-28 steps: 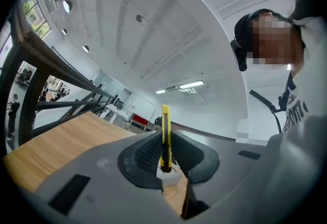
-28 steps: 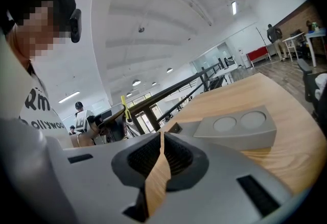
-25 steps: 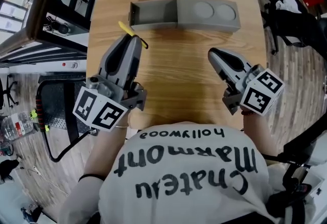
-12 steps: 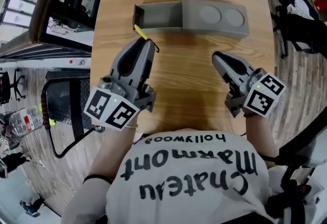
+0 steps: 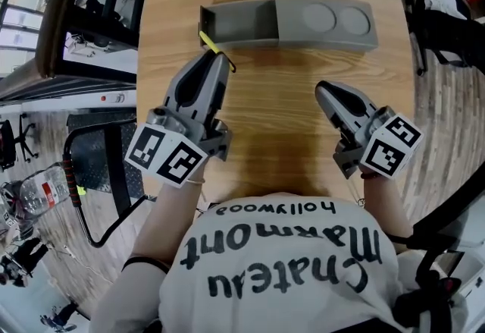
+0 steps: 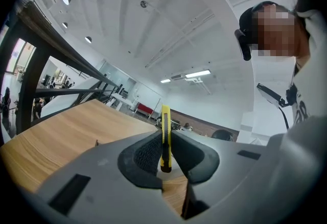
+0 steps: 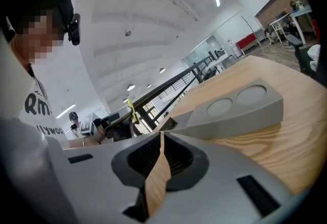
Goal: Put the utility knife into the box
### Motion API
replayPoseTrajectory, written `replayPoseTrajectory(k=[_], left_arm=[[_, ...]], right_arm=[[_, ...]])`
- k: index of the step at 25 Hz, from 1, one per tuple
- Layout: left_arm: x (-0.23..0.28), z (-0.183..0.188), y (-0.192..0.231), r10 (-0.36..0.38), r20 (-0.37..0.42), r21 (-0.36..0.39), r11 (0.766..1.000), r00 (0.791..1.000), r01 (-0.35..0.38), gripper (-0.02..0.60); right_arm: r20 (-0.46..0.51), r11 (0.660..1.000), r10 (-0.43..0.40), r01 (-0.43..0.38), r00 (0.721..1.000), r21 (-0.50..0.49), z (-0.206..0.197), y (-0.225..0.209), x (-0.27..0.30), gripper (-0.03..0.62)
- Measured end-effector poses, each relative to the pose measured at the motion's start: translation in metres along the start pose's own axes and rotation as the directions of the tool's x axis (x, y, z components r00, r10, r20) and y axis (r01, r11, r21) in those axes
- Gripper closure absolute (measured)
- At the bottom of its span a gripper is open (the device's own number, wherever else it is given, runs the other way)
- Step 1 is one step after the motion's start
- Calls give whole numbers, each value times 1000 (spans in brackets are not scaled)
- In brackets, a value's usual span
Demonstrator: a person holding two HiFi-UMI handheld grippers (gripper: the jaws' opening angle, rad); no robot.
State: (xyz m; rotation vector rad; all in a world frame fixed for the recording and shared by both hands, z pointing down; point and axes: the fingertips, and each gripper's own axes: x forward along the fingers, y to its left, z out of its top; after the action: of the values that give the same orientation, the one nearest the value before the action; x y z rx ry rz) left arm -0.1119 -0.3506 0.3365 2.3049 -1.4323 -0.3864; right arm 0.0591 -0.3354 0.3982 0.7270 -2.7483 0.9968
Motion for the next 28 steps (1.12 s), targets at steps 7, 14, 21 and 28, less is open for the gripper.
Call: replayPoseTrajectory(k=[7, 14, 21, 28], left_arm=[[20, -8, 21, -3, -24, 8, 1000, 1000, 3, 531], [39, -16, 45, 11, -45, 14, 1000, 999, -10, 531], [64, -33, 66, 30, -69, -1, 1000, 997, -30, 531], [85, -46, 83, 52, -97, 14, 999, 994, -51, 531]], right_arm=[[-16, 1000, -7, 8, 1000, 19, -6, -4, 8, 568], [-30, 998, -37, 38, 999, 40, -17, -12, 5, 568], [-62, 999, -39, 40, 997, 18, -23, -17, 10, 568], [-72, 999, -29, 31, 997, 38, -29, -21, 10, 568]])
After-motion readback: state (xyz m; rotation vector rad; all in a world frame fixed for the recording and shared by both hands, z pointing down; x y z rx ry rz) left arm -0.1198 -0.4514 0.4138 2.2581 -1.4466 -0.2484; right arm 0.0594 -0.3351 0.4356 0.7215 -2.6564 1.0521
